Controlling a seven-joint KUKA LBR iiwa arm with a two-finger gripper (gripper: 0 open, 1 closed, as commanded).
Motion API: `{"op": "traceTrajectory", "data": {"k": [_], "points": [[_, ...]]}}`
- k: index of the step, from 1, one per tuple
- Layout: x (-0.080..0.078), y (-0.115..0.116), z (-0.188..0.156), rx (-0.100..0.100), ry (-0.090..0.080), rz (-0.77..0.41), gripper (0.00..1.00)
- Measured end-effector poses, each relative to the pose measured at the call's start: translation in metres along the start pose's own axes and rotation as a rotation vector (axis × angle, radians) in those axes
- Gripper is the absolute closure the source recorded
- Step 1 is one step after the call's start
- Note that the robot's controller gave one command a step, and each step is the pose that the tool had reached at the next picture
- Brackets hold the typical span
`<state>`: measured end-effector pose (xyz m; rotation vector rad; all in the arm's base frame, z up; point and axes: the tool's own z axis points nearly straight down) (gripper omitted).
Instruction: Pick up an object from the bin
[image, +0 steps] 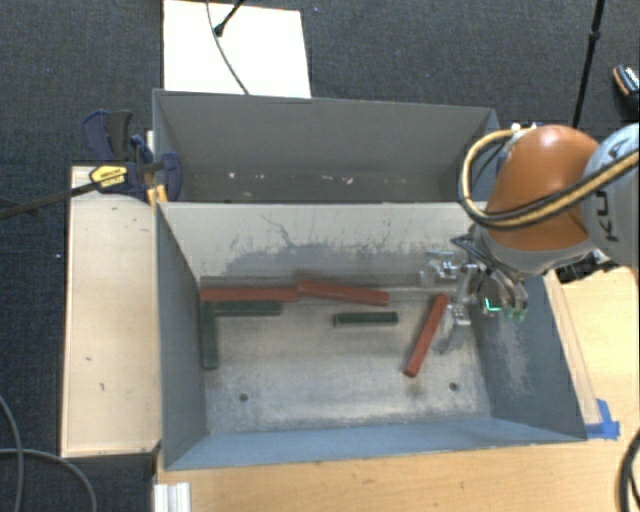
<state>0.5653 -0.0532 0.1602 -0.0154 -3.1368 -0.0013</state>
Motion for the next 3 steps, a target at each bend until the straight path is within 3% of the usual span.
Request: {"op": "traceTrajectory", "data": {"k": [1,2,3], "points": [[-0.006,-0.0024,0.0917,0.0,-0.001,-0.267,0.0],[-0.0083,-0.0022,0.0873,0.001,-0.008,-0.267,1.0],[-0.0082,-0.0022,0.0885,0.001,-0.008,-0.268,0.0]]}}
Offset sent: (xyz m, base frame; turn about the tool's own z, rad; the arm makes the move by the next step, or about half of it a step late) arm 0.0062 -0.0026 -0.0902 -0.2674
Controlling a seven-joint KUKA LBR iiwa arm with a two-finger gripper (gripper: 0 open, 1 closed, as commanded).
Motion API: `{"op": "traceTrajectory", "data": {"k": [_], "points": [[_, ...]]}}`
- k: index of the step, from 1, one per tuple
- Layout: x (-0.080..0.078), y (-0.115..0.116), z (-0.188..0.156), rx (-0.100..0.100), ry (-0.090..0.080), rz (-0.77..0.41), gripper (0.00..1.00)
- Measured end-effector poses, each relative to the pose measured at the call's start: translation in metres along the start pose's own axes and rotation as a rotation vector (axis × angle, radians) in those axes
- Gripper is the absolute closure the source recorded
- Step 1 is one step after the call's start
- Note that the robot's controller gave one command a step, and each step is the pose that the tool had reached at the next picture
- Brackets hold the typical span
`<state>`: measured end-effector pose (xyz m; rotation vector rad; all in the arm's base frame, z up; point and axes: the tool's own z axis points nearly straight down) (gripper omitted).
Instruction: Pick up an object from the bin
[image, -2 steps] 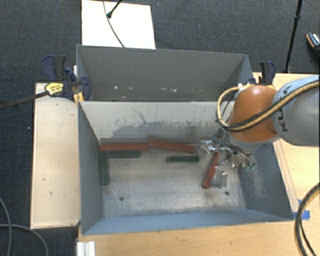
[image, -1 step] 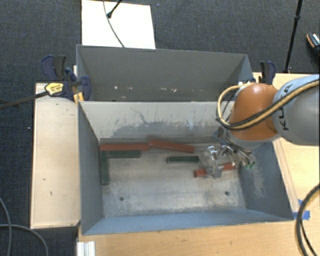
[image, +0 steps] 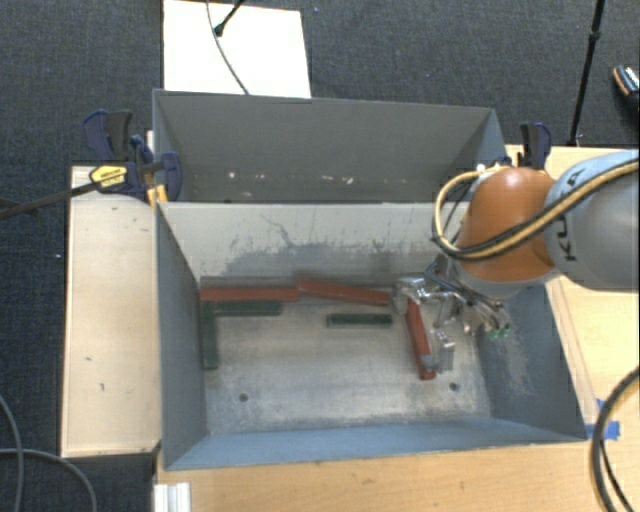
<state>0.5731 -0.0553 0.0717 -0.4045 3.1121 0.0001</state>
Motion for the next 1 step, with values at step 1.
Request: {"op": "traceTrajectory", "data": {"k": [1], "points": [[-0.0221,0.0469,-0.0048,0.0,-0.004,-0.506,0.0]]}}
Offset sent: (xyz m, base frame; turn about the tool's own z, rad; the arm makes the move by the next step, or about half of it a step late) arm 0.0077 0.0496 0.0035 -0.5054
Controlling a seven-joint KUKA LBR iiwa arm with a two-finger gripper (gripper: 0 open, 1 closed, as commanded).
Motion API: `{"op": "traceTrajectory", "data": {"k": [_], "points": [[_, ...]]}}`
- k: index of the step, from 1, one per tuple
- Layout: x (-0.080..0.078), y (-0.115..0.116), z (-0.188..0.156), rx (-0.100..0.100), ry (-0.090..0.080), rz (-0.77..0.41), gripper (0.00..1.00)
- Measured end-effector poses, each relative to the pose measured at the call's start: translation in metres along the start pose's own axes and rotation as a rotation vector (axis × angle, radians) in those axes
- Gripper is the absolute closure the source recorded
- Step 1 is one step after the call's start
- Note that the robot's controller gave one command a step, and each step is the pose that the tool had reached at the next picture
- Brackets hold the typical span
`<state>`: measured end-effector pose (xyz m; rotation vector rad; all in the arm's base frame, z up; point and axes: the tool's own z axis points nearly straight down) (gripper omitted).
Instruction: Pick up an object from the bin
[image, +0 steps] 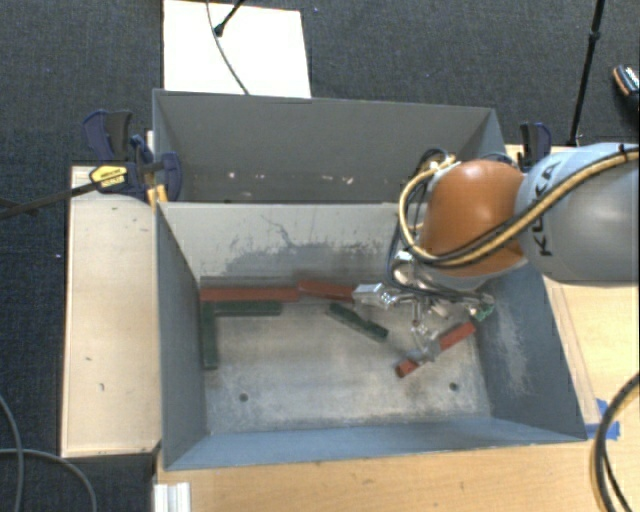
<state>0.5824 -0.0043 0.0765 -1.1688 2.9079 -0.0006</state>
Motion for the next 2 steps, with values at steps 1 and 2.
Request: {"op": "traceTrajectory", "data": {"k": [1,2], "points": [[-0.043,0.034,-0.018,-0.001,-0.002,0.071,0.0],[-0.013,0.007,-0.082,0.004,0.0,0.081,0.0]]}}
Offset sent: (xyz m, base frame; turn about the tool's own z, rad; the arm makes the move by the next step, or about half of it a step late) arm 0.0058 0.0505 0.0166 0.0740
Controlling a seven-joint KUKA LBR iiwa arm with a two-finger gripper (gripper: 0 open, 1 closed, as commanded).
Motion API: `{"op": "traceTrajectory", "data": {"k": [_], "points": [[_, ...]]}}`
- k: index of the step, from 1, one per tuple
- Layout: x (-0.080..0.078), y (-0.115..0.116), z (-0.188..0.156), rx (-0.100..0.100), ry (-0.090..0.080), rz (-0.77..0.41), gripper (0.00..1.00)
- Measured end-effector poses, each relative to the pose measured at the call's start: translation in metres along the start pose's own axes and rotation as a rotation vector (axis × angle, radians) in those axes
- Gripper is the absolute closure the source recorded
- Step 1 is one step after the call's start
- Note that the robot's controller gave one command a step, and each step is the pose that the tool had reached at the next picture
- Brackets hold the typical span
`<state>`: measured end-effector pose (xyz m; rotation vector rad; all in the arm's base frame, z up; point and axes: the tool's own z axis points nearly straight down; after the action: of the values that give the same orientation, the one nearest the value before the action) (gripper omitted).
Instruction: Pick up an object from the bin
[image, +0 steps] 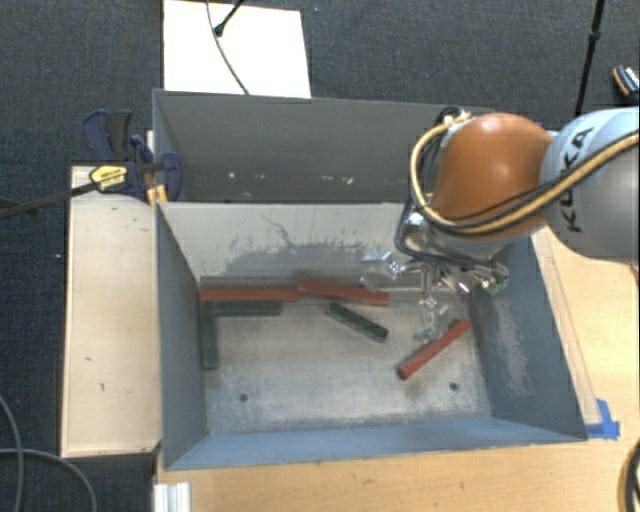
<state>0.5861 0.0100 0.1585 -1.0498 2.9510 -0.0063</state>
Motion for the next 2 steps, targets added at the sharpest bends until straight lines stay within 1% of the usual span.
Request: {"op": "traceTrajectory", "data": {"k": [1,2], "points": [[-0.006,0.012,0.092,-0.01,0.007,0.029,0.0],[0.045,-0.048,0.019,0.001,0.002,0.152,0.0]]}}
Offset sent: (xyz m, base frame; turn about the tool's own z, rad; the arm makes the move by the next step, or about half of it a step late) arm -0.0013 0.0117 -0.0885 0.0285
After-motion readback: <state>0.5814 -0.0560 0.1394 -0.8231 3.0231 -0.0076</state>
